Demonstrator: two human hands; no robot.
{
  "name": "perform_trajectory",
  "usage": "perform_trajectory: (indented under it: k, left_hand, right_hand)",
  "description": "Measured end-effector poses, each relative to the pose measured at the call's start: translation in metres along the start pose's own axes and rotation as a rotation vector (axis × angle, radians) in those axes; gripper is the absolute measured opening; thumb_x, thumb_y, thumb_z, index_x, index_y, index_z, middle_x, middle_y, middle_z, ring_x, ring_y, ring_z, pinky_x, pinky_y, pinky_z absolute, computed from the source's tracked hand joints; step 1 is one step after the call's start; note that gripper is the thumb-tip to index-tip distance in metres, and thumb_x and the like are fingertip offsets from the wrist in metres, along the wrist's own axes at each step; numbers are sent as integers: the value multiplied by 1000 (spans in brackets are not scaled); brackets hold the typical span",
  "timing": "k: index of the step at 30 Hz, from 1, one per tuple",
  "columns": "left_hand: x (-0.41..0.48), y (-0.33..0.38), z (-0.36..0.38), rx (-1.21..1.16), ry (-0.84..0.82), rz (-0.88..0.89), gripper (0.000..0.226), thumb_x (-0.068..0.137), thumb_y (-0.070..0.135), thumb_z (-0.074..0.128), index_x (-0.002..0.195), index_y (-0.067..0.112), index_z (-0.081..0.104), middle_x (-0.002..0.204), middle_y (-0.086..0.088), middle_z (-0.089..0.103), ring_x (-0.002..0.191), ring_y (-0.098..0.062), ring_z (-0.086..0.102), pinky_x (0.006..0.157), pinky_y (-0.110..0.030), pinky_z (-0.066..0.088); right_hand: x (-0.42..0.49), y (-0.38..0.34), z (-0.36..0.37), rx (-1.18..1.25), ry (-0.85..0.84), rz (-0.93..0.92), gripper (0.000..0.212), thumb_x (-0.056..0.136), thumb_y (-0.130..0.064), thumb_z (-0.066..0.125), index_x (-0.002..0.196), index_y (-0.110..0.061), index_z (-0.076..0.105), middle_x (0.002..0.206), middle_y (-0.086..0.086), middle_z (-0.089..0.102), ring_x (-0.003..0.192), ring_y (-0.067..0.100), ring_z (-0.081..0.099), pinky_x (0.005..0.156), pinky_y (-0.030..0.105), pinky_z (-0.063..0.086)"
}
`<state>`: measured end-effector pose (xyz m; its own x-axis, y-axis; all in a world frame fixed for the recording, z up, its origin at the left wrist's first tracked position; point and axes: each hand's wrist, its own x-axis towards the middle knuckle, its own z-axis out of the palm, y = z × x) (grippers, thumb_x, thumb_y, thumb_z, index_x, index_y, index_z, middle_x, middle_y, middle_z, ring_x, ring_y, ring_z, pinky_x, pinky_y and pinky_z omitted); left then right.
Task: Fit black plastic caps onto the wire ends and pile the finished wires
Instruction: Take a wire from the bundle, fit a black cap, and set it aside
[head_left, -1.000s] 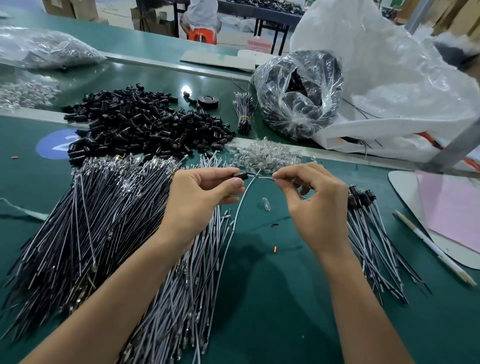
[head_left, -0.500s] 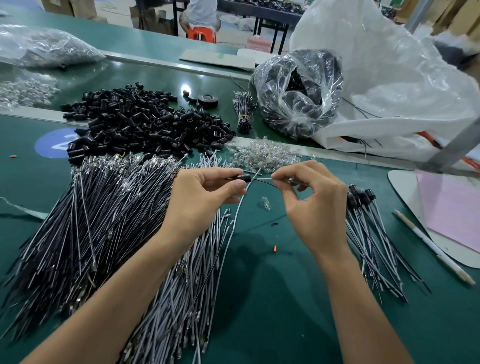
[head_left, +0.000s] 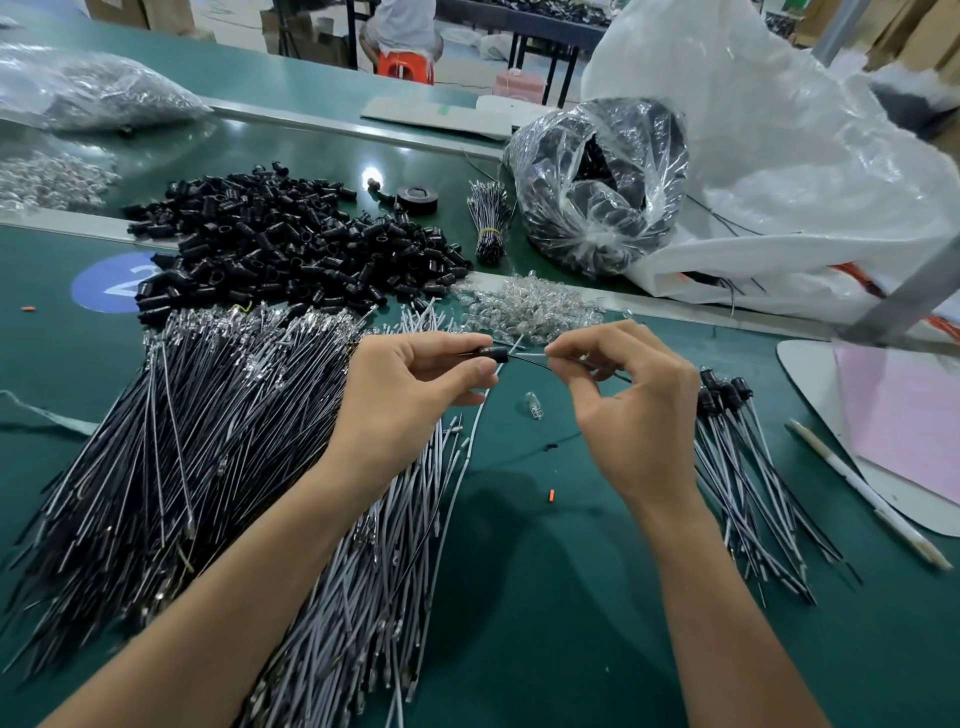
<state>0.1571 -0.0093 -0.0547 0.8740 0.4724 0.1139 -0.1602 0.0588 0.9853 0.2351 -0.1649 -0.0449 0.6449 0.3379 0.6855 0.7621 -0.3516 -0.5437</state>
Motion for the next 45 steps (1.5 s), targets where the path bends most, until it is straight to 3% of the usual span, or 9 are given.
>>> perform_trajectory:
  k: [8,14,25,36,45]
  left_hand:
    - [-1,0,0,-19,-3,9,22,79,-1,74,100,6,73,80,-7,76,75,-19,74,65,-21,57]
    - [-1,0,0,-5,-7,15,23,79,-2,74,101,4,73,81,-8,76,75,-19,74,65,-21,57]
    - [-1,0,1,38,-18,22,21,81,1,73,101,6,73,81,-11,76,75,-19,74,65,-22,58]
    - [-2,-4,2,75,-61,11,17,81,1,72,98,6,73,75,-7,76,70,-16,73,65,-22,58]
    - [-4,0,4,15,-41,24,20,89,1,64,99,16,73,71,-4,72,66,-15,70,66,-27,60]
  right_hand:
    - [0,2,-1,-22,-39,-27,20,77,6,75,80,-13,74,79,-3,67,77,17,61,72,21,49]
    - [-2,1,2,-32,-64,-7,17,79,2,75,82,-14,73,79,-2,65,69,-3,51,68,6,37]
    - [-1,0,3,27,-151,11,19,80,6,72,81,-13,73,79,-2,62,68,-2,51,68,7,37]
    - [-5,-5,9,25,-101,34,13,83,2,71,81,-11,71,80,0,62,66,10,49,66,9,37]
    - [-7,-8,11,15,-126,52,11,82,-1,71,81,-11,70,76,-7,58,63,1,48,65,8,35]
